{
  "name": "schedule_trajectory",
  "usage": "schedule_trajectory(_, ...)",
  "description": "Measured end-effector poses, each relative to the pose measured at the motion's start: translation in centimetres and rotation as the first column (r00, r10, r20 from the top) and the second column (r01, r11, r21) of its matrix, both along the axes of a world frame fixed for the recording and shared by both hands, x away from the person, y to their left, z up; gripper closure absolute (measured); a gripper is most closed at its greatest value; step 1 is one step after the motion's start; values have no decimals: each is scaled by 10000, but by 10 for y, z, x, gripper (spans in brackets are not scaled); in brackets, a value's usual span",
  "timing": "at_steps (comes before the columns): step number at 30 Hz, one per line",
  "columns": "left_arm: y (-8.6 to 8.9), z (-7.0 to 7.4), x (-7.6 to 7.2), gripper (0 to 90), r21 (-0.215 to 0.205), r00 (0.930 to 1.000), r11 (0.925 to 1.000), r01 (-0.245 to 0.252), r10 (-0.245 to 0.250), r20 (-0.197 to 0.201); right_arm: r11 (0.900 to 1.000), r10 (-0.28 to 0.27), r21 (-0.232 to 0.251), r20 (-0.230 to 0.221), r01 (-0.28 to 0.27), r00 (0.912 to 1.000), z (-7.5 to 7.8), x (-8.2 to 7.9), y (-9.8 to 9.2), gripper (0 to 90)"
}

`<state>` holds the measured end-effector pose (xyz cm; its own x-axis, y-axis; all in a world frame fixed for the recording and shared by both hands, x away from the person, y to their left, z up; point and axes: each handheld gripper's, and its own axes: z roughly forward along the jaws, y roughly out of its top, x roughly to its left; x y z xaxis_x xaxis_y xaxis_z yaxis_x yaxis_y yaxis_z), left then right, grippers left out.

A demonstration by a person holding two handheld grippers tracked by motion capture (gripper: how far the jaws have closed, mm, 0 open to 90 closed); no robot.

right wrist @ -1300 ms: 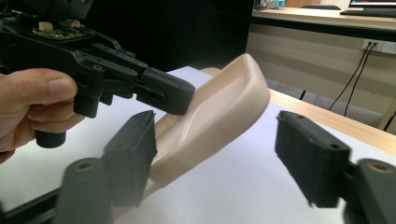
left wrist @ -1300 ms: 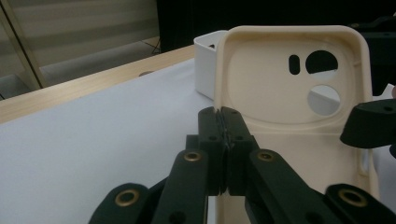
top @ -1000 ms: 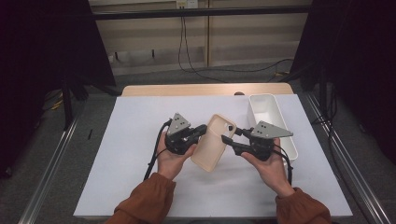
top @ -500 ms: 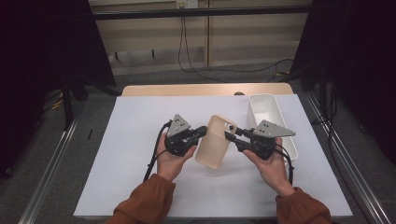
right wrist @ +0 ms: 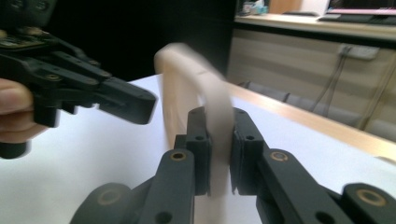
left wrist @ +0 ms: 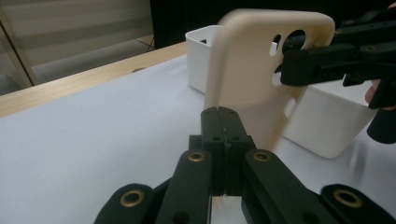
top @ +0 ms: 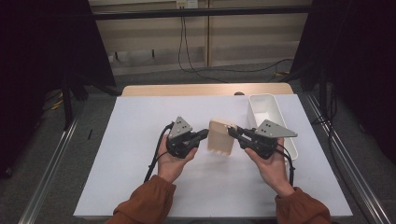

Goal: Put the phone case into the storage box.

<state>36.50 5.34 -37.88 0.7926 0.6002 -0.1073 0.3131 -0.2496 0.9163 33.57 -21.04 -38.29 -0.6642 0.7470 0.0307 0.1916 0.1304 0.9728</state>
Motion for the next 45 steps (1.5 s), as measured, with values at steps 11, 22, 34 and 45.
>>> schedule_trajectory(11,2,-3,5,900,-80,9997,10000,-4,2,-226,9999,57,82,430,-61,9991,4,-3,1,811)
schedule_trajectory(22,2,-6,8,783,-279,9992,9995,157,-168,-372,9995,78,311,406,-91,9991,2,0,-5,811)
schedule_trajectory(34,3,-6,8,378,-260,9996,9994,-249,246,-118,9993,228,278,387,-239,9990,3,1,-6,810)
schedule_trajectory(45,15,-3,10,83,-183,9988,9988,-459,456,-169,9992,221,333,372,-234,9991,4,2,-9,810)
